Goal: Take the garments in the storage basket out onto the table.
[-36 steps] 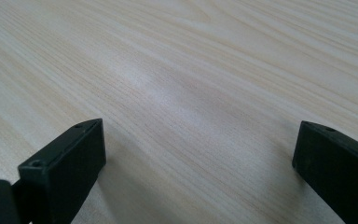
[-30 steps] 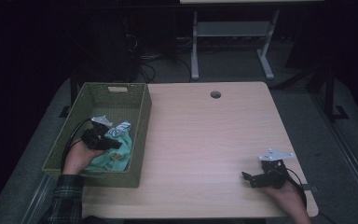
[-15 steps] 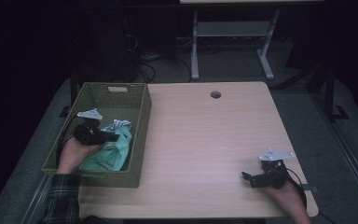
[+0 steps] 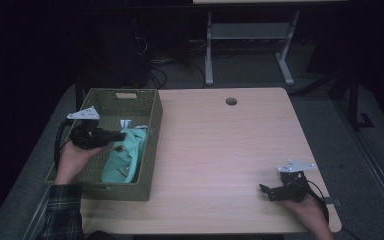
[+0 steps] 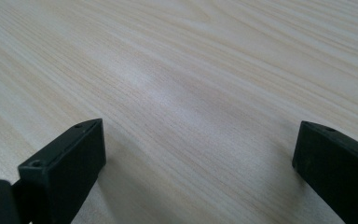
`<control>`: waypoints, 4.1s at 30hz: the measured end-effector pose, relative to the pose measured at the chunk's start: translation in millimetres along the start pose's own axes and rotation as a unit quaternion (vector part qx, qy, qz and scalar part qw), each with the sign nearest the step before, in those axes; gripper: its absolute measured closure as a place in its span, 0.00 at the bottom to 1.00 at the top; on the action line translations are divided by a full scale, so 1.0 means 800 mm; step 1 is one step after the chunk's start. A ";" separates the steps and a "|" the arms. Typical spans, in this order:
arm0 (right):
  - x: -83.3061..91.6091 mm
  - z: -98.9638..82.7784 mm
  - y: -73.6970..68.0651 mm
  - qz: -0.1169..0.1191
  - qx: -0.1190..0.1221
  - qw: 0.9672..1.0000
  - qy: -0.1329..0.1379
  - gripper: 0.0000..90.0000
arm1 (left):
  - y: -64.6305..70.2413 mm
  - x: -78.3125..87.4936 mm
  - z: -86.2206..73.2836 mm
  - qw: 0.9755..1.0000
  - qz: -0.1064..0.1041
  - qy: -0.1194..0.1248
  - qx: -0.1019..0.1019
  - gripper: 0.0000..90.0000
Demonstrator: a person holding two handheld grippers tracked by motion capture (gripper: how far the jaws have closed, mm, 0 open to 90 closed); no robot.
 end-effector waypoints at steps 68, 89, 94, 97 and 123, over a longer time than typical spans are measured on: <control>0.000 0.000 0.000 0.000 0.000 1.000 0.000 0.02 | 0.092 -0.035 0.172 0.986 -0.075 0.112 -0.097 0.98; 0.000 0.000 0.000 0.000 -0.001 1.000 0.000 0.02 | 0.141 -0.119 0.180 0.981 -0.124 0.098 -0.110 0.98; 0.000 0.000 0.000 0.000 -0.001 1.000 0.000 0.02 | 0.157 -0.146 0.177 0.981 -0.129 0.081 -0.121 0.98; 0.000 0.000 0.000 0.000 -0.001 1.000 0.000 0.02 | 0.164 -0.160 0.174 0.981 -0.127 0.070 -0.127 0.98; 0.000 0.000 0.000 0.000 0.001 1.000 0.000 0.02 | 0.194 -0.313 0.085 0.986 -0.131 -0.034 -0.101 0.98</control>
Point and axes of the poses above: each handheld gripper's, and its own axes: x roughly backward along the jaws, z roughly out of its top, y roughly to its right, the point moved 1 cm from there along -x, roughly forward along the jaws, and after that the axes turned 2 degrees about -x, right-handed, at the moved point
